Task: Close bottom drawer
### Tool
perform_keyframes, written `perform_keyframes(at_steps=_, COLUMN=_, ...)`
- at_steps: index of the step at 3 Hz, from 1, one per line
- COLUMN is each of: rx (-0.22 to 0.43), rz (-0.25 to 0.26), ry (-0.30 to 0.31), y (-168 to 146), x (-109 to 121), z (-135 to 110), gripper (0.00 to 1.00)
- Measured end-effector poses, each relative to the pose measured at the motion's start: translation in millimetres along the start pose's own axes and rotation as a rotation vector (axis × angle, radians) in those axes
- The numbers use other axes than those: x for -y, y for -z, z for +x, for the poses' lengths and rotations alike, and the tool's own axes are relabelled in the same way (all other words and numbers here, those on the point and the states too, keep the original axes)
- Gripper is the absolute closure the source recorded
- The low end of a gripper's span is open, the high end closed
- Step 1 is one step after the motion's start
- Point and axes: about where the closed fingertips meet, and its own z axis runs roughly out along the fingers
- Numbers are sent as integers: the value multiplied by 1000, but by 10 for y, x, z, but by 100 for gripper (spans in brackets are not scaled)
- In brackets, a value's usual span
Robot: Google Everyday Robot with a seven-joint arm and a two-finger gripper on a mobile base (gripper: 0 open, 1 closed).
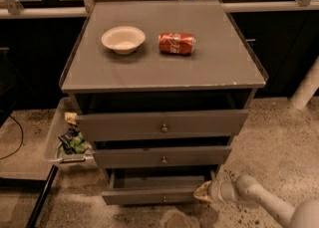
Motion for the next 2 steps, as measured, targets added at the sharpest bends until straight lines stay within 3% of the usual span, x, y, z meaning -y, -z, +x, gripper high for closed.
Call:
perform_keyframes(at_steps=1, rx=0, rz=0, ry=0, y=3, x=-10, z=1, gripper=100)
perform_keyframes(at_steps=2, rx=0, rz=0, ry=0, y=3, x=-10, z=1, gripper=88)
